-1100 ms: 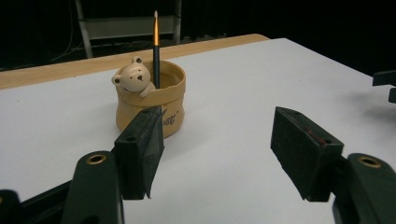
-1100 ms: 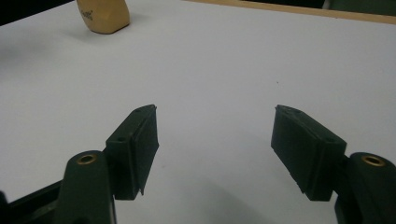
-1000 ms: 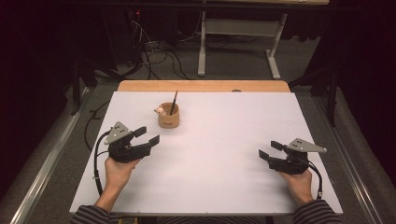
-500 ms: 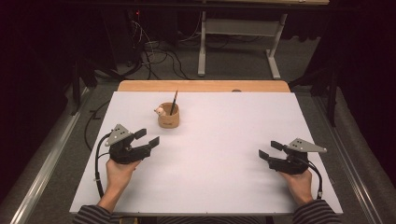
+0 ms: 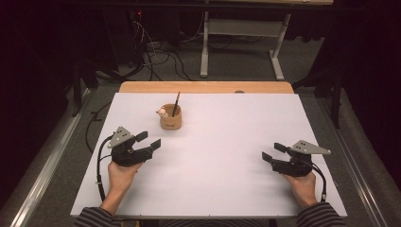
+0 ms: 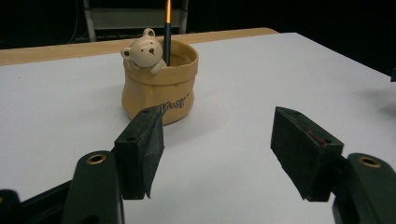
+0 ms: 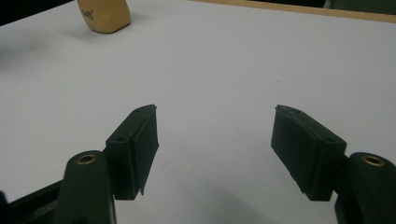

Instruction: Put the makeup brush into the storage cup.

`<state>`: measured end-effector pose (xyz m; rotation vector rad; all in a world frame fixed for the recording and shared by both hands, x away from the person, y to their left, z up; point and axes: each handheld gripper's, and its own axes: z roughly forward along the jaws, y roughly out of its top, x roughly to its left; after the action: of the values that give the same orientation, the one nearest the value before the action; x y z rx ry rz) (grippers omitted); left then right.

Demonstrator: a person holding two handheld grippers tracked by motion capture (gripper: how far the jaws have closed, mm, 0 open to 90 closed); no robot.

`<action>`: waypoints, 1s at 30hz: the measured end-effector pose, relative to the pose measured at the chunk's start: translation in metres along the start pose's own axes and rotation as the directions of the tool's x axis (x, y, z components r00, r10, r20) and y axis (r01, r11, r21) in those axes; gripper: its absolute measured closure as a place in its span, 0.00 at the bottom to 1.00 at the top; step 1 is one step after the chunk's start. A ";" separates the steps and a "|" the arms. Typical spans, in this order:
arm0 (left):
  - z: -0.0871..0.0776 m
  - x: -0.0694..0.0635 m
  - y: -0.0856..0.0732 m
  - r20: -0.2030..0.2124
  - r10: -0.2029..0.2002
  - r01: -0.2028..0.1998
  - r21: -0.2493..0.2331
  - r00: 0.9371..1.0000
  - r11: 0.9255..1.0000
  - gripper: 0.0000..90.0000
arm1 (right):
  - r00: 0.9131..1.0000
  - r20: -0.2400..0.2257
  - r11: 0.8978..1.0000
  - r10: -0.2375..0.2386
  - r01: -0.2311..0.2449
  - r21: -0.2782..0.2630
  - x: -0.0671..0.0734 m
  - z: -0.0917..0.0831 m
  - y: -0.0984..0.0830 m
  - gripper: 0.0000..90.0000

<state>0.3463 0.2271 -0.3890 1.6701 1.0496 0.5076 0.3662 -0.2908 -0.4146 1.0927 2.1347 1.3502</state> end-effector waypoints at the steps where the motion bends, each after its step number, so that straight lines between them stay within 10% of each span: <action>1: 0.001 0.000 -0.001 -0.002 -0.001 0.001 -0.001 1.000 1.000 0.39 | 1.000 0.000 1.000 0.001 -0.001 0.000 0.000 0.000 0.000 0.37; 30: 0.010 0.008 -0.014 -0.037 -0.024 0.025 0.031 0.999 0.999 0.41 | 1.000 -0.001 1.000 0.002 -0.002 0.000 -0.001 0.000 0.000 0.37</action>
<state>0.3528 0.2287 -0.4067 1.6785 1.1084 0.5097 0.3668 -0.2914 -0.4147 1.0948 2.1350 1.3523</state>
